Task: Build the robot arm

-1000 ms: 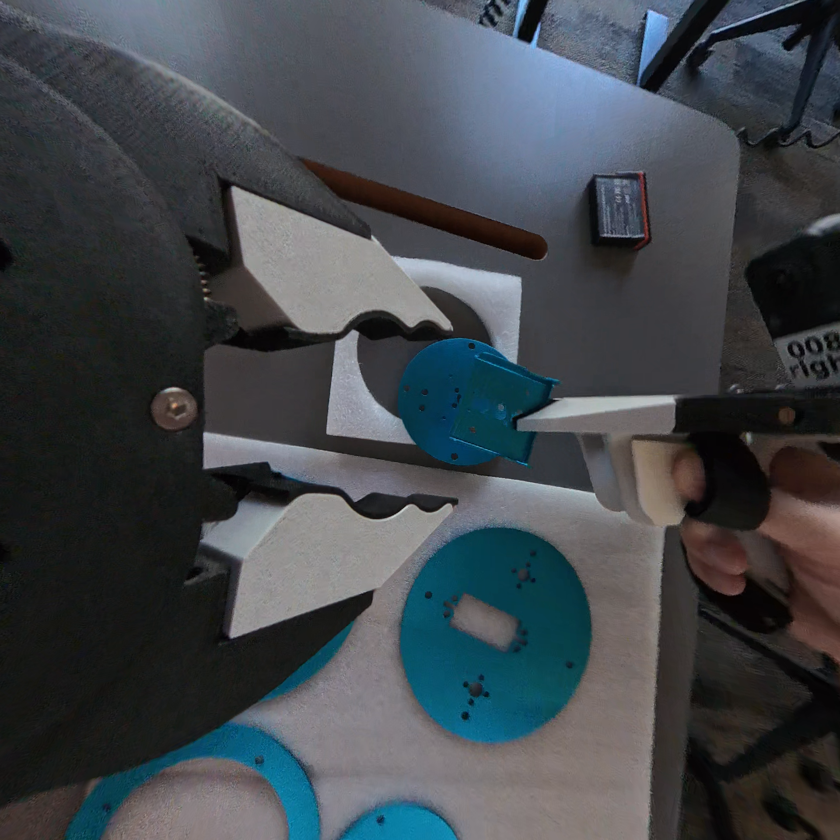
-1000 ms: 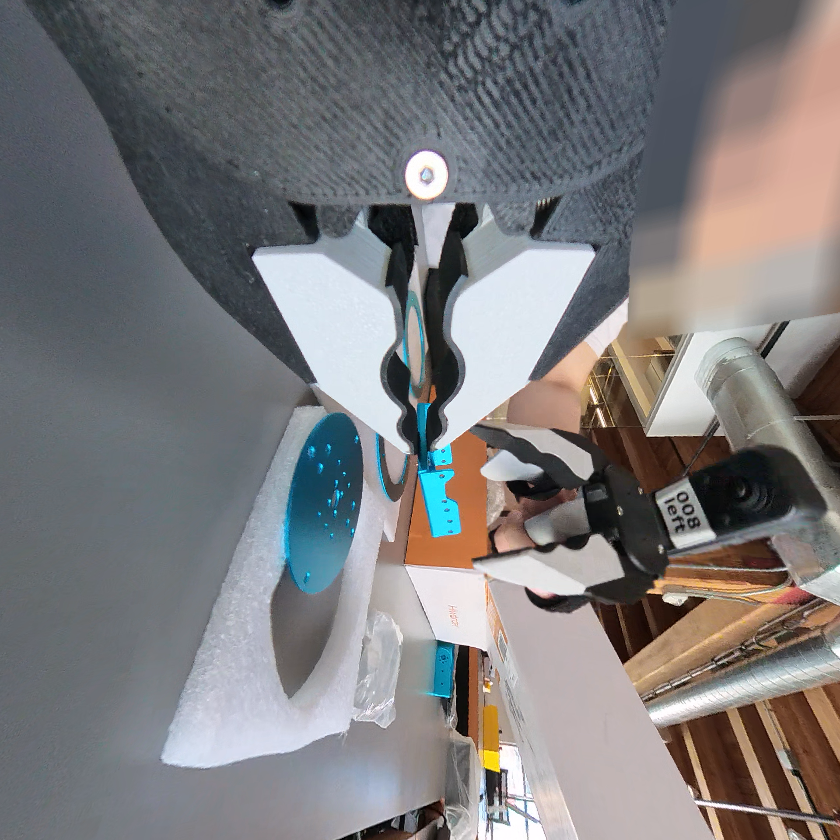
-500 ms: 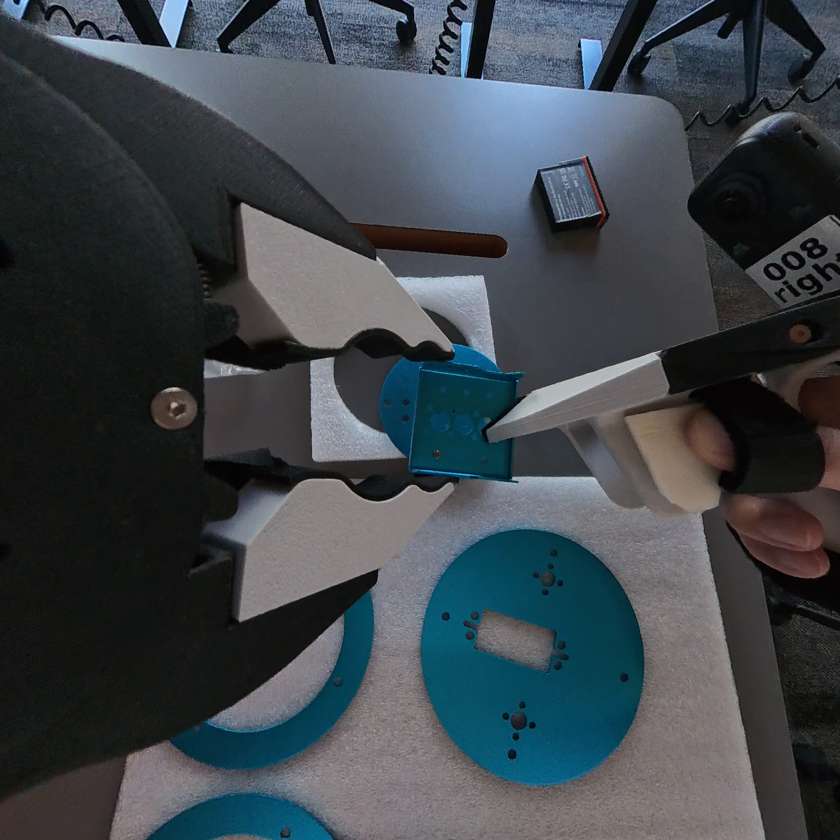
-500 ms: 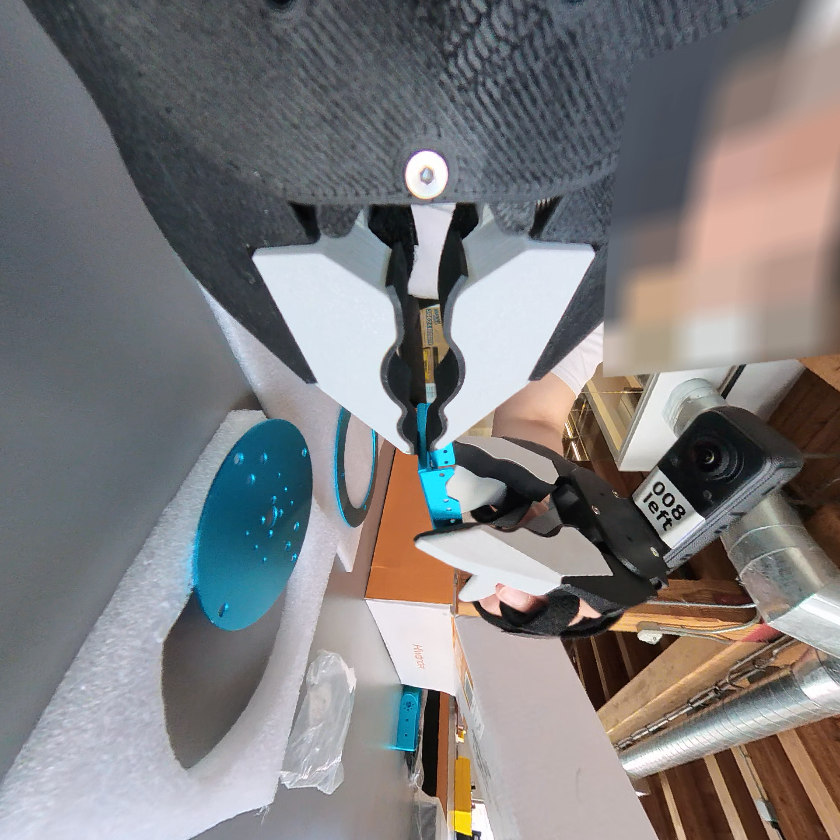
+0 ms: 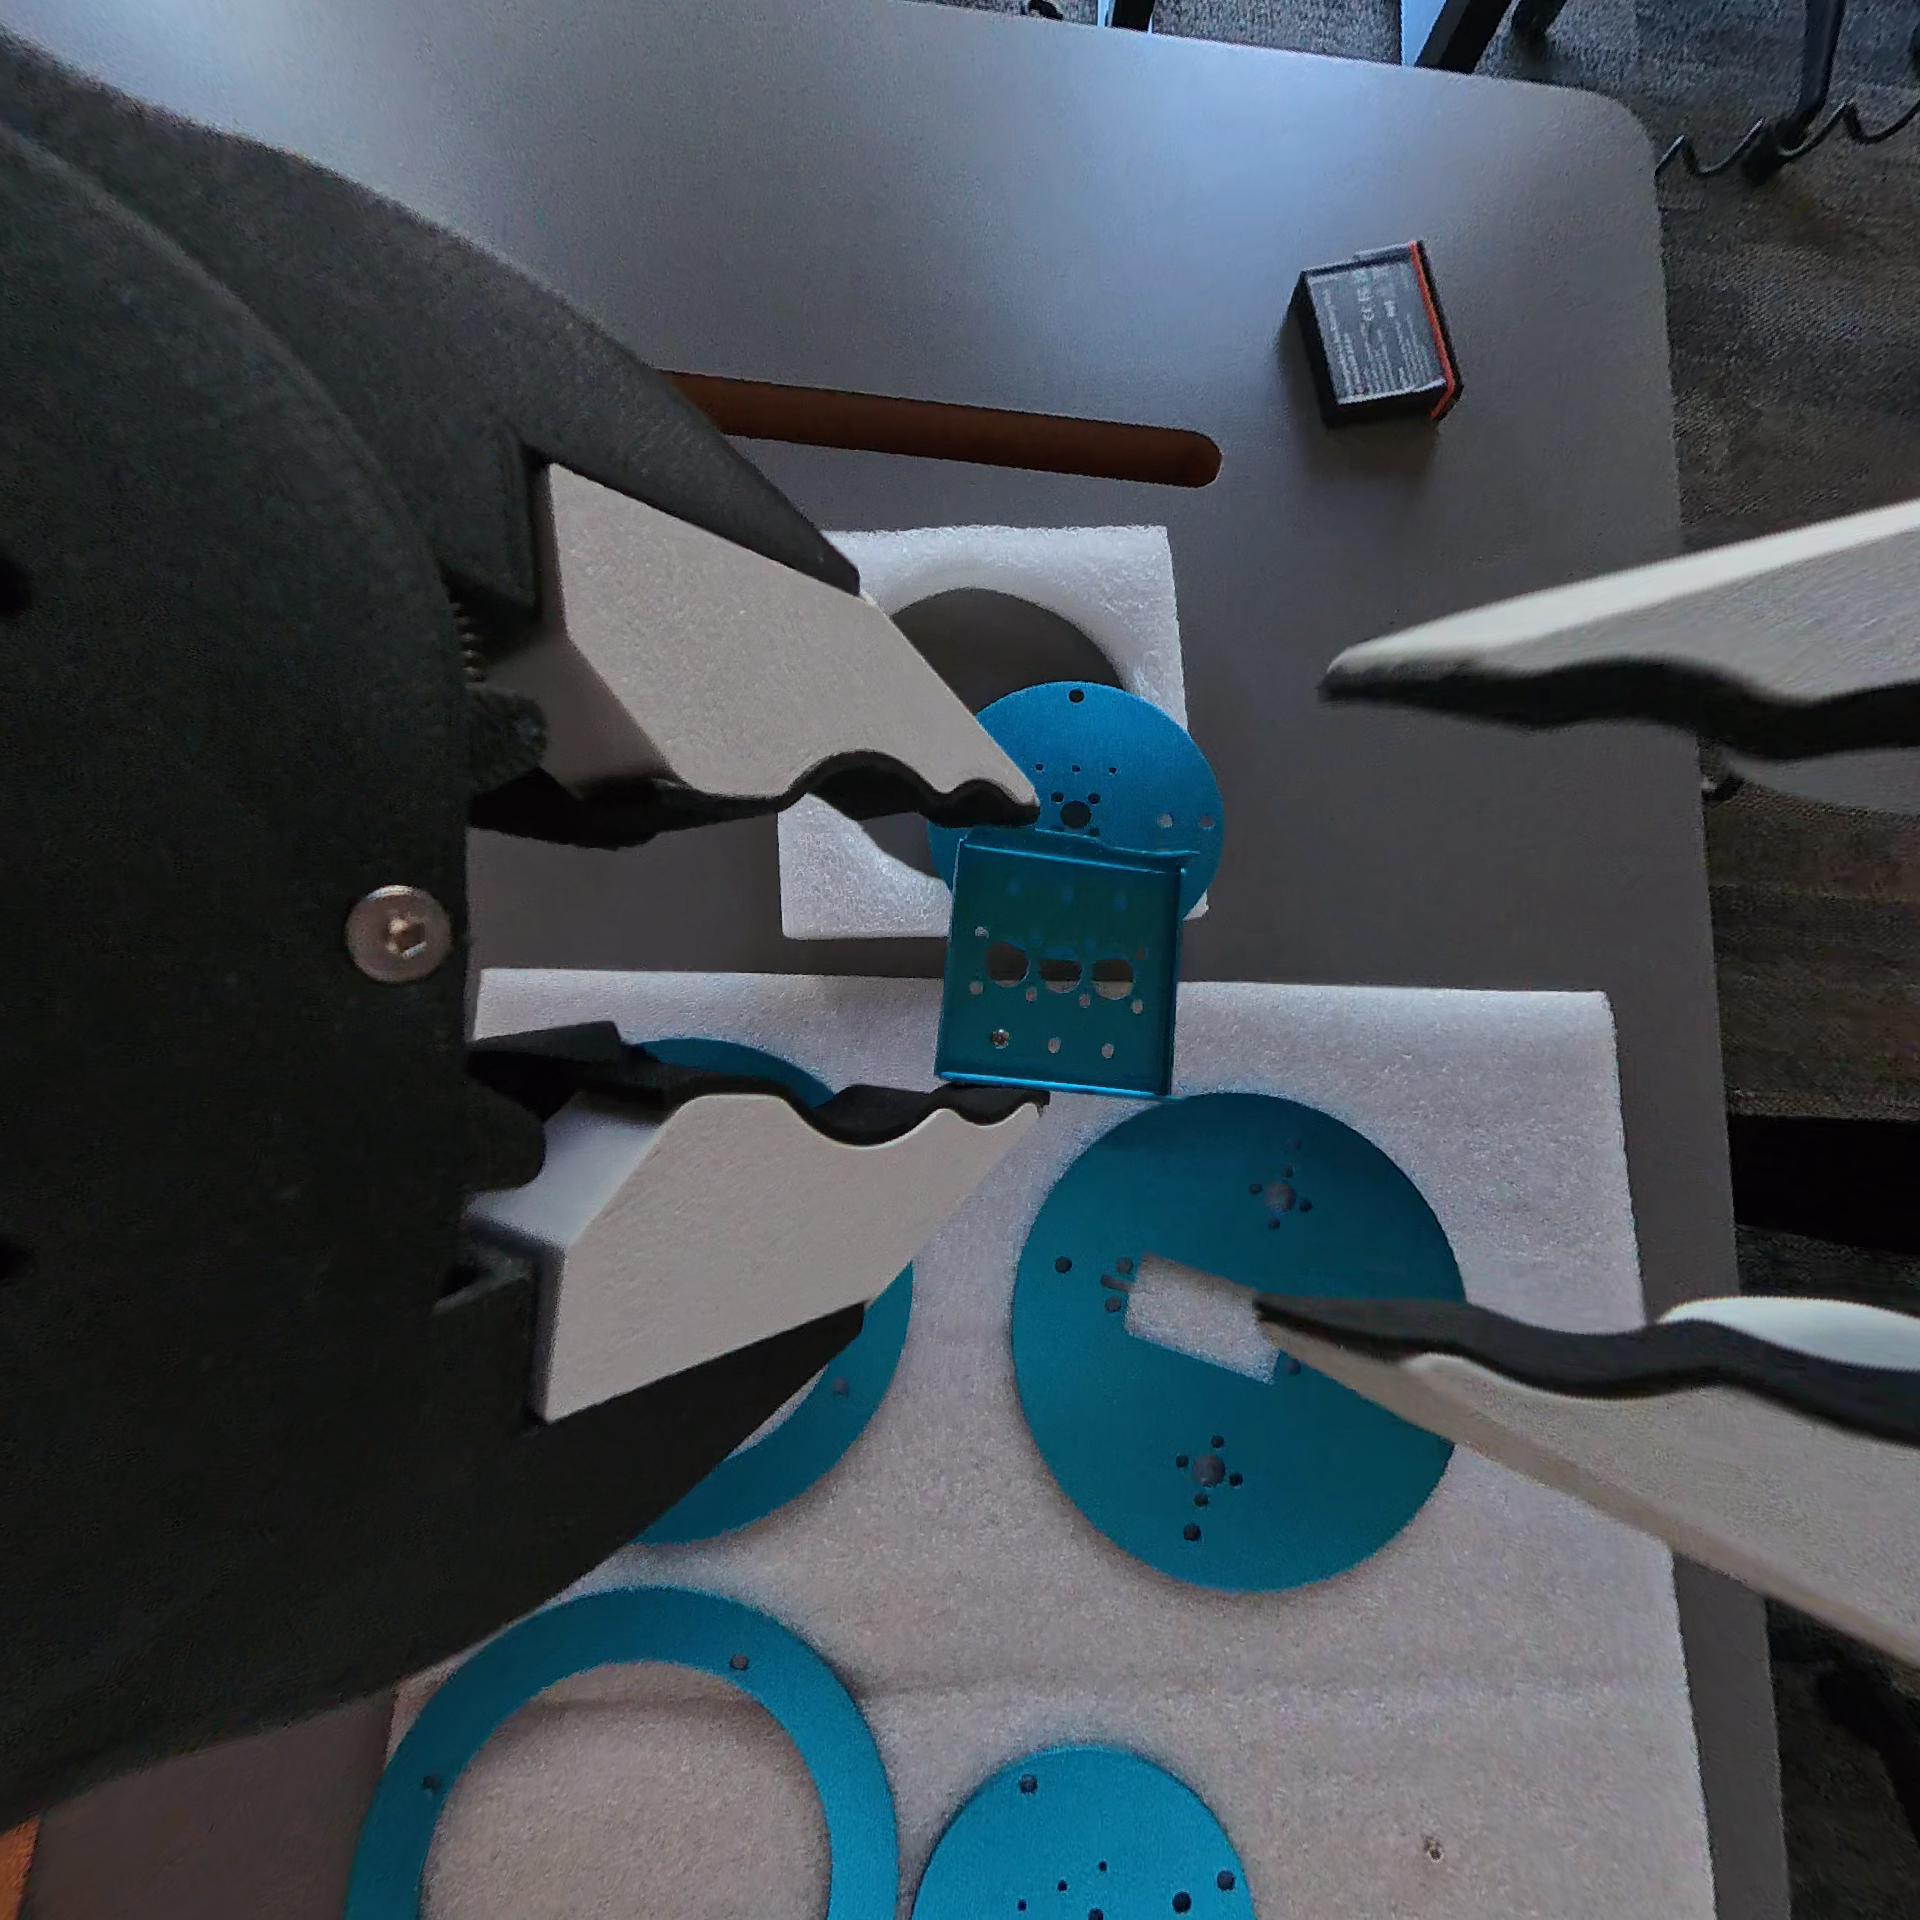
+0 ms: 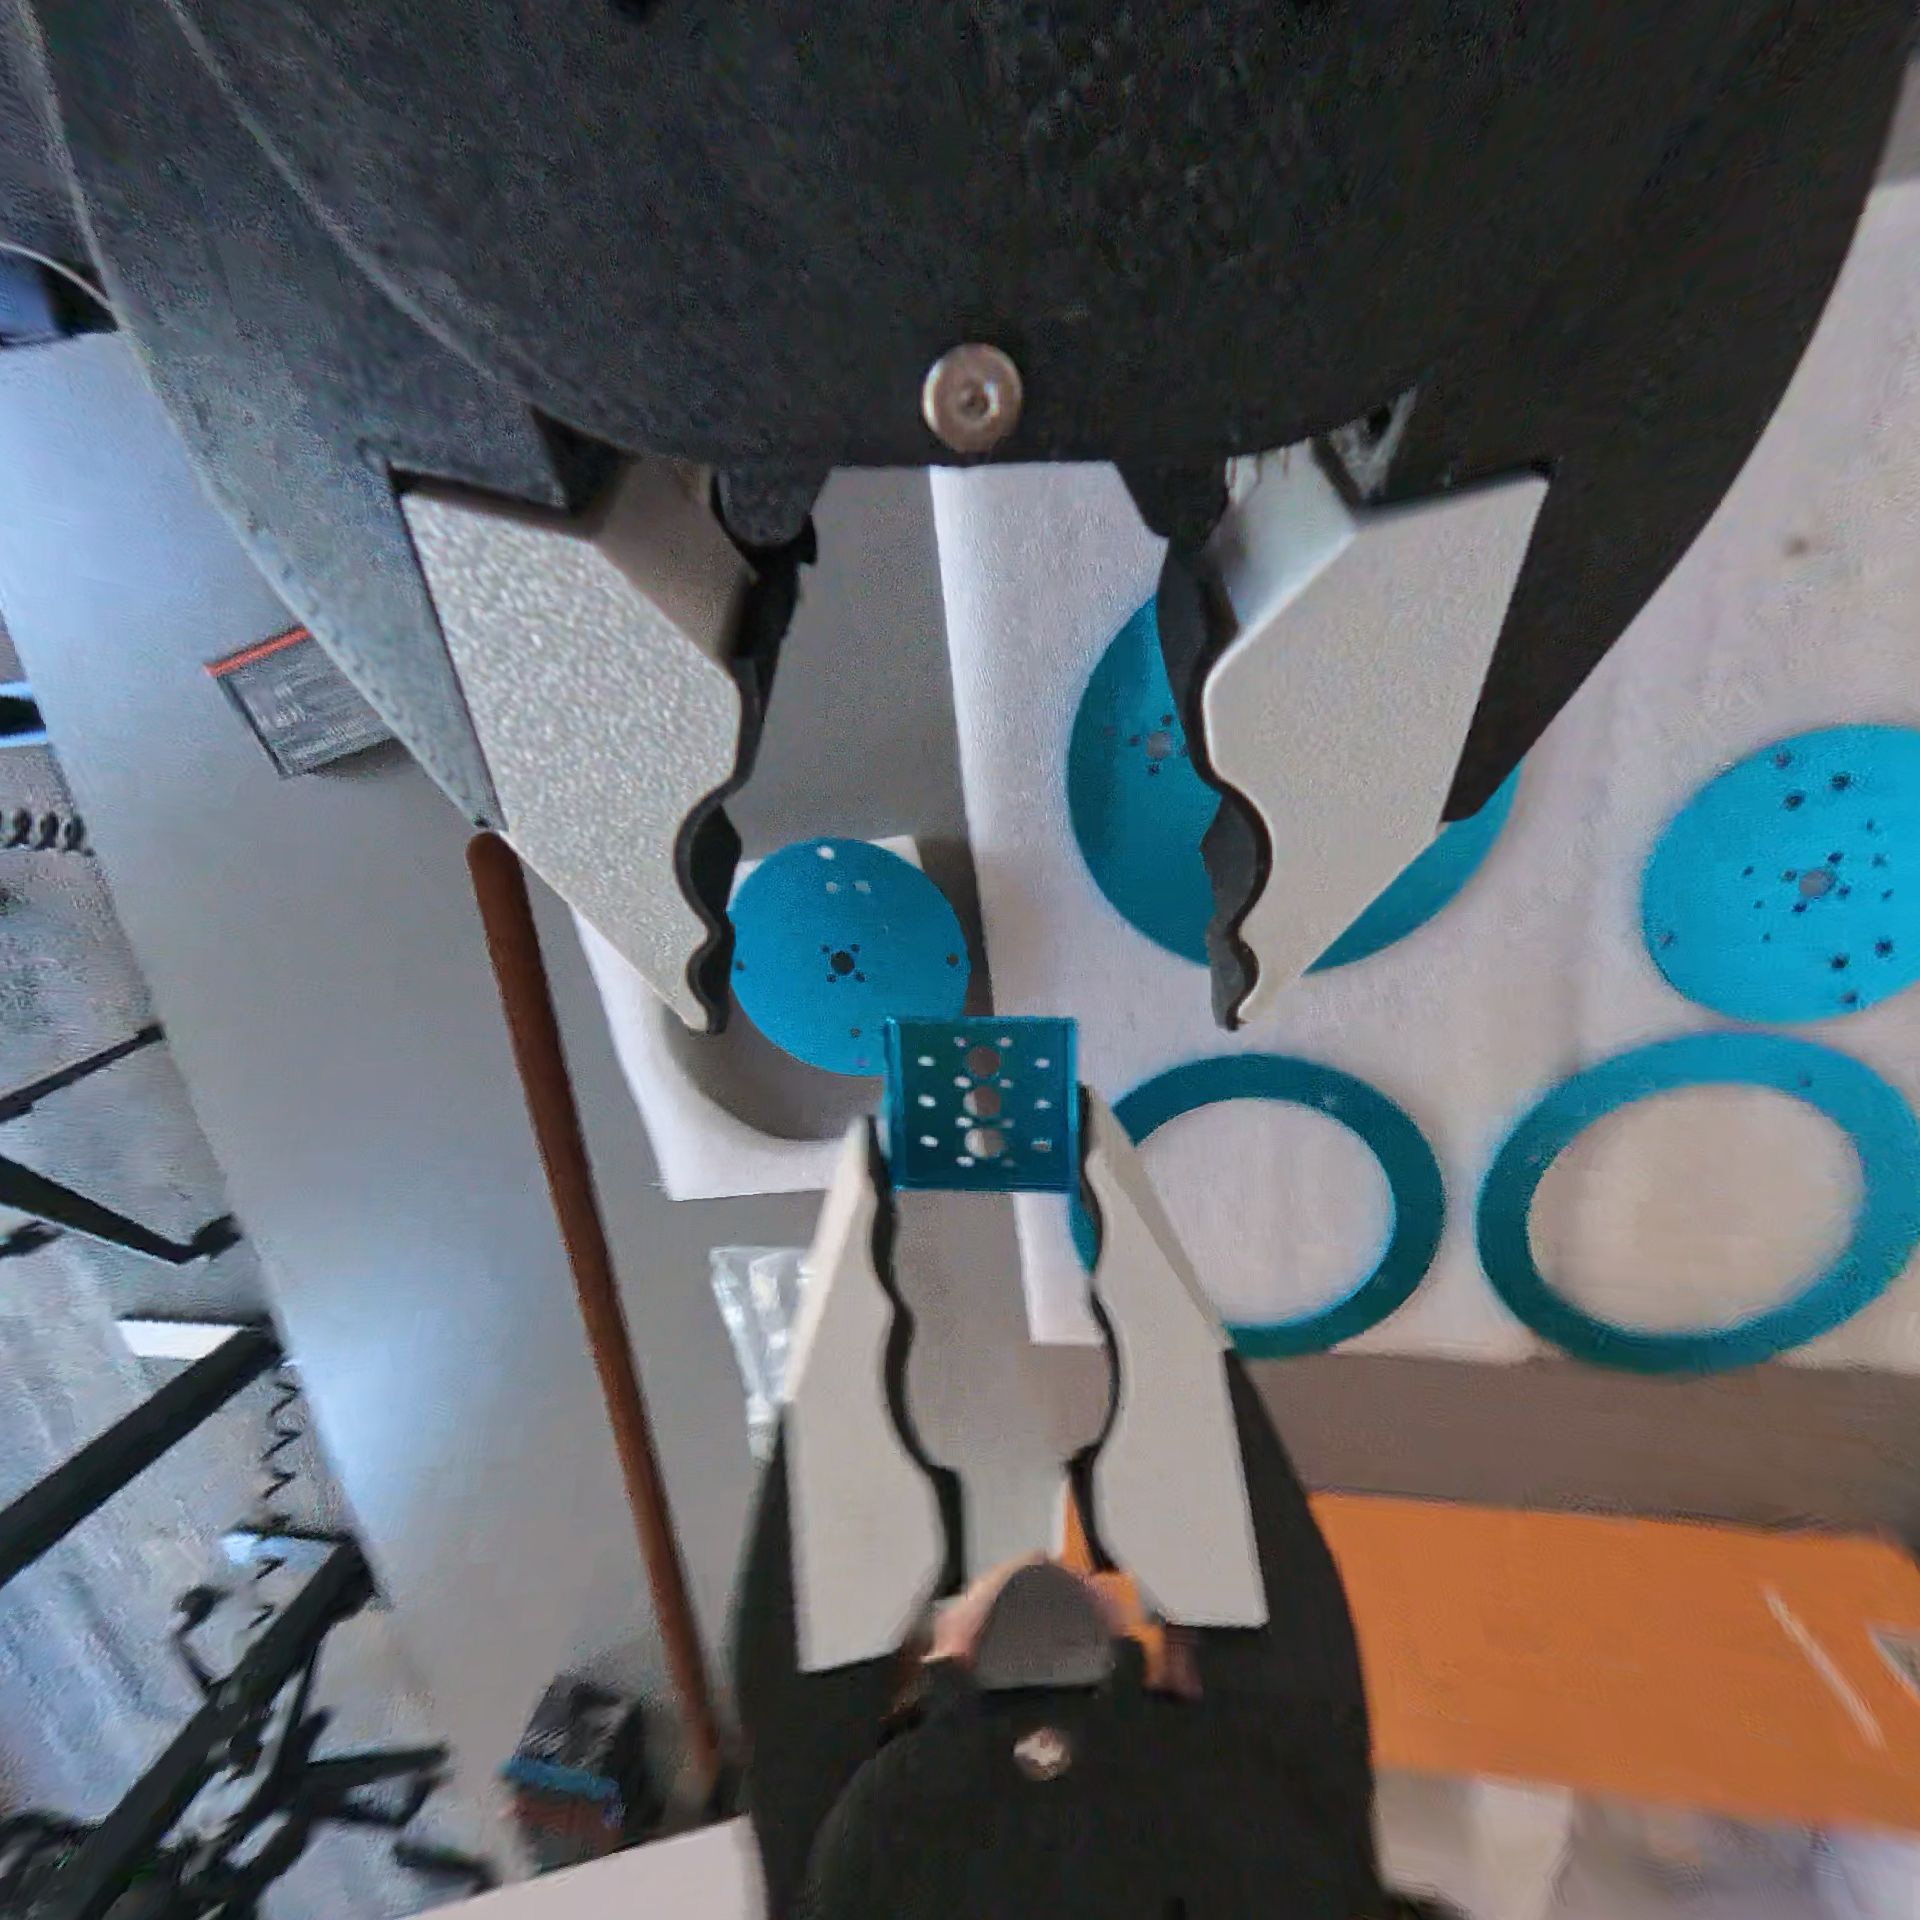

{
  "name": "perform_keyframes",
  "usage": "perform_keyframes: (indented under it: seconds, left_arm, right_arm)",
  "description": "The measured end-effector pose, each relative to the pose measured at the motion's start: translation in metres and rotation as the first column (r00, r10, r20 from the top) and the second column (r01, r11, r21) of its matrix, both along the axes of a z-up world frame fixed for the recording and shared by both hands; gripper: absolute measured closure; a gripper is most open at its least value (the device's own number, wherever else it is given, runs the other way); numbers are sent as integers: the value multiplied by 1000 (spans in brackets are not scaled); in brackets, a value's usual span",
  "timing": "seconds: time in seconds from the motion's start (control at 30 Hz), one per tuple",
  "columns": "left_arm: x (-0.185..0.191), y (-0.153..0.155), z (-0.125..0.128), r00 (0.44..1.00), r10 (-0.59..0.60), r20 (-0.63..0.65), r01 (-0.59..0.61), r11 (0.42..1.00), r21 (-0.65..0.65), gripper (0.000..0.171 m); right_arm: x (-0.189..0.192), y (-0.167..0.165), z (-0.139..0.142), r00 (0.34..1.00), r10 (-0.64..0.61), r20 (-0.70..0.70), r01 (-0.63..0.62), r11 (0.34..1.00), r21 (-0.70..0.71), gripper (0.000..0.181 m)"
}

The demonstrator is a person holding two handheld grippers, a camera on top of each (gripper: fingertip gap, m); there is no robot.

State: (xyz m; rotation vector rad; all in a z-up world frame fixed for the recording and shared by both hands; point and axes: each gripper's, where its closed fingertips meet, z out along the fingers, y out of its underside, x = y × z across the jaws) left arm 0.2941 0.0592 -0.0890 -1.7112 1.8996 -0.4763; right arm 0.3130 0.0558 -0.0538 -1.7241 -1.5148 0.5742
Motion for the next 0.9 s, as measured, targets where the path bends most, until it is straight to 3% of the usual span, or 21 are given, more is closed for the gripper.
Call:
perform_keyframes:
  seconds: [0.1,0.27,0.37,0.73,0.83,0.9]
  left_arm:
    - [0,-5,0,1000,-4,-24,4,1000,-14,123]
    - [3,-17,11,1000,-5,-14,5,1000,2,123]
    - [5,-26,18,1000,-16,-15,16,1000,18,124]
    - [9,-57,46,998,-34,58,31,998,54,122]
    - [4,-53,53,992,28,127,-32,999,26,94]
    - [-8,-40,49,979,144,147,-142,990,-23,68]
  right_arm:
    - [-13,-10,-7,994,52,101,-55,998,24,112]
    - [-18,-17,-7,989,36,147,-35,999,-12,117]
    - [-18,-23,-3,986,29,162,-24,999,-32,130]
    - [-15,-52,15,981,-14,195,17,1000,-15,137]
    - [-7,-46,14,975,-73,210,80,996,-26,137]
    - [1,-36,8,970,-117,212,136,988,-75,137]
